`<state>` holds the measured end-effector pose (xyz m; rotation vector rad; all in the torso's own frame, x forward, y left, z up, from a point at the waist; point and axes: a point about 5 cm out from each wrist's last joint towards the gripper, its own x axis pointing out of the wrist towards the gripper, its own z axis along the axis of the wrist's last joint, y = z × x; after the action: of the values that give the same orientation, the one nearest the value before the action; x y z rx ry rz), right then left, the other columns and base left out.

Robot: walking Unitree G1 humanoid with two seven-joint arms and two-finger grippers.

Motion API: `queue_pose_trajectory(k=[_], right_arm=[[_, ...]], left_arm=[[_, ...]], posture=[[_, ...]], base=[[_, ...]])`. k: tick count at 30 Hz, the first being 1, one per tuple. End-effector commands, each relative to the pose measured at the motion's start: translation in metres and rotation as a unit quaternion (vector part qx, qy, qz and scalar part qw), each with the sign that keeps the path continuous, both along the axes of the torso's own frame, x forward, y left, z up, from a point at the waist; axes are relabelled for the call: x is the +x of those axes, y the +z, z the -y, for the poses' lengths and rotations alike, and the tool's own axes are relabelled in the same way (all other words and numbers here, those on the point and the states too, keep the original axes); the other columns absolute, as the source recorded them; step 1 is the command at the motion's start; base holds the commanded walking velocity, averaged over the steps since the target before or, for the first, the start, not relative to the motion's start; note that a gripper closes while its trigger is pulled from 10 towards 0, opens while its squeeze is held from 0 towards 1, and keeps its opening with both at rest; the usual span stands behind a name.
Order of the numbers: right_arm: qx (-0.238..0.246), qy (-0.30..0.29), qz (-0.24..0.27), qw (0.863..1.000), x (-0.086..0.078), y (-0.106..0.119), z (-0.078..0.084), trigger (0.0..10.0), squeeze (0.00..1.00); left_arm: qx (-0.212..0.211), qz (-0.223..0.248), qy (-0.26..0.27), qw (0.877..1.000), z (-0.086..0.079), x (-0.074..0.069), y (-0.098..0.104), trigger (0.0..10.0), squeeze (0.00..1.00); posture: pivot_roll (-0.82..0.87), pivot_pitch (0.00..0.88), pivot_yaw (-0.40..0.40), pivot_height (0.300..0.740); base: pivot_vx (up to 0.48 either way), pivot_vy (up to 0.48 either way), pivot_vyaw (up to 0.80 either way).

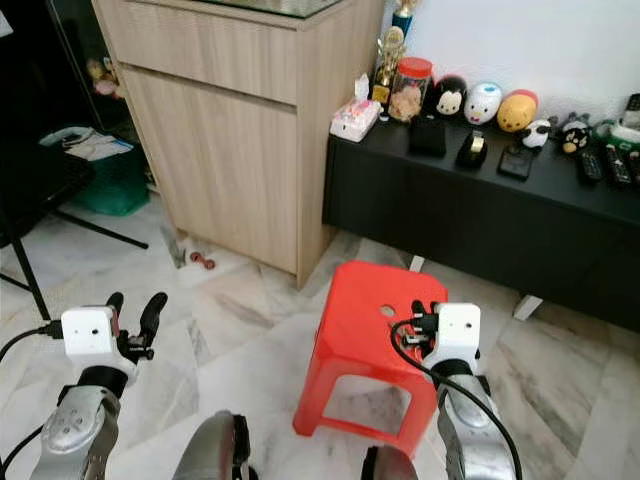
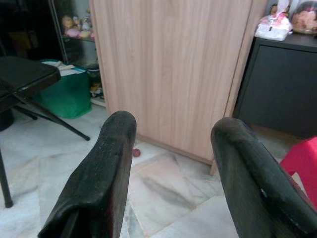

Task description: Hang keys on a hook

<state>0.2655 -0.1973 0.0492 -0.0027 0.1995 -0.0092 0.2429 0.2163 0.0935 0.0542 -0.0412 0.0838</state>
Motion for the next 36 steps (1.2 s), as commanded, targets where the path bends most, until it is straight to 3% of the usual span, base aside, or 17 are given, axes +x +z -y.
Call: queue_pose_trajectory(k=[1,20,36], right_arm=[[-0.003,-0.006,0.001,1.000,0.0009,0.0004,0.0027,10.0,0.00],[0.005,-0.014,-0.012,1.000,-0.0005,-0.0053,0.0032,10.0,0.00],[-0.007,-0.002,-0.016,1.000,-0.0013,-0.0069,0.0011,10.0,0.00]], left_arm=[[-0.002,-0.011,-0.006,1.000,0.0032,-0.0008,-0.0037,10.0,0.00],[-0.008,-0.013,-0.007,1.000,0.0040,-0.0003,-0.0038,10.0,0.00],[-0.009,-0.012,-0.009,1.000,0.0040,0.0010,-0.0032,10.0,0.00]], posture=[[0.02,0.043,-0.054,0.610],[0.02,0.042,-0.052,0.610],[0.02,0.045,-0.053,0.610]], base=[[0.000,0.000,0.00],[0.000,0.000,0.00],[0.277,0.000,0.00]])
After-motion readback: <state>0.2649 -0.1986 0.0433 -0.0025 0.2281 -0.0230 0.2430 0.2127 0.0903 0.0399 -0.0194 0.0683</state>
